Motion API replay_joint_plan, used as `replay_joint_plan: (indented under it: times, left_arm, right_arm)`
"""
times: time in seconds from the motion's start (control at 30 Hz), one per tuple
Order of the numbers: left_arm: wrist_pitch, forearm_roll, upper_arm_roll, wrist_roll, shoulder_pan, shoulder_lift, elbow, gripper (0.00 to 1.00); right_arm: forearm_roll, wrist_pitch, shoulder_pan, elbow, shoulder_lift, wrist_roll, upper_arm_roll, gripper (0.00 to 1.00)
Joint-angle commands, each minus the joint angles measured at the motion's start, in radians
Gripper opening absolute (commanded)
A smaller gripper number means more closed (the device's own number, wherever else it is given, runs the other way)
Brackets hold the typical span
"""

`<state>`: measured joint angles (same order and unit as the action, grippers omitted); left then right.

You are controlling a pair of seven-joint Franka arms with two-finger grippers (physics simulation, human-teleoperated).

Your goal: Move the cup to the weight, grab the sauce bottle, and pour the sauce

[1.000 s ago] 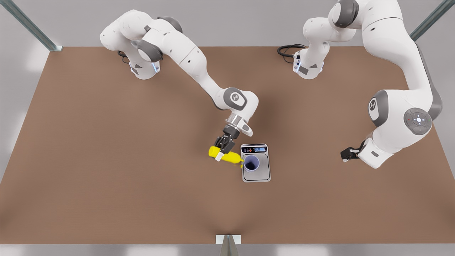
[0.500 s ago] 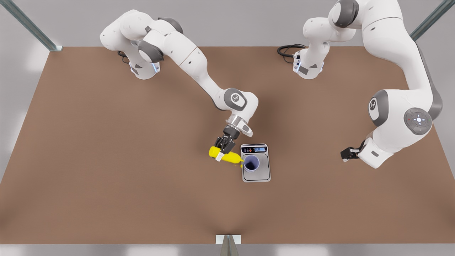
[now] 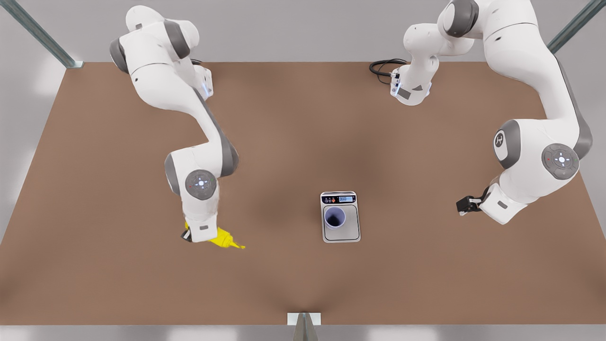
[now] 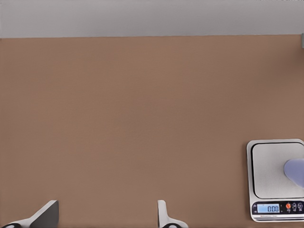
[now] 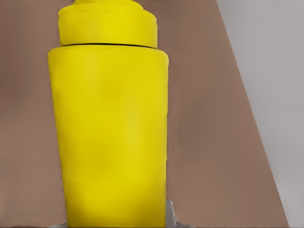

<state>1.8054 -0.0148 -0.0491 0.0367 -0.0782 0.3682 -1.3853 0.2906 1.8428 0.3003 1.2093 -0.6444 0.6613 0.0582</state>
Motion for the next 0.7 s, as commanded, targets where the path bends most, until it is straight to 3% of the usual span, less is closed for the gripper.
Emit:
replay_joint_plan:
  times: [0.0,0.3,0.53,0.67]
  left_arm:
    - [0.0,0.001,0.0,-0.001,0.0,0.0,-0.001,1.0]
    - [0.003,0.003,0.0,0.0,0.0,0.001,-0.001,1.0]
    - [0.005,0.001,0.0,0.0,0.0,0.001,-0.001,1.0]
    - [0.005,0.001,0.0,0.0,0.0,0.003,-0.001,1.0]
  right_arm:
    - [-0.054,0.012,-0.016,-0.001,-0.001,0.05,-0.001,0.59]
    - [-0.99,0.072,-0.277,0.148,-0.023,0.937,-0.028,0.59]
    - [-1.363,-0.137,-0.4,0.187,-0.182,1.491,-0.024,0.59]
    - [-1.527,-0.295,-0.475,0.184,-0.327,1.607,-0.023,0.59]
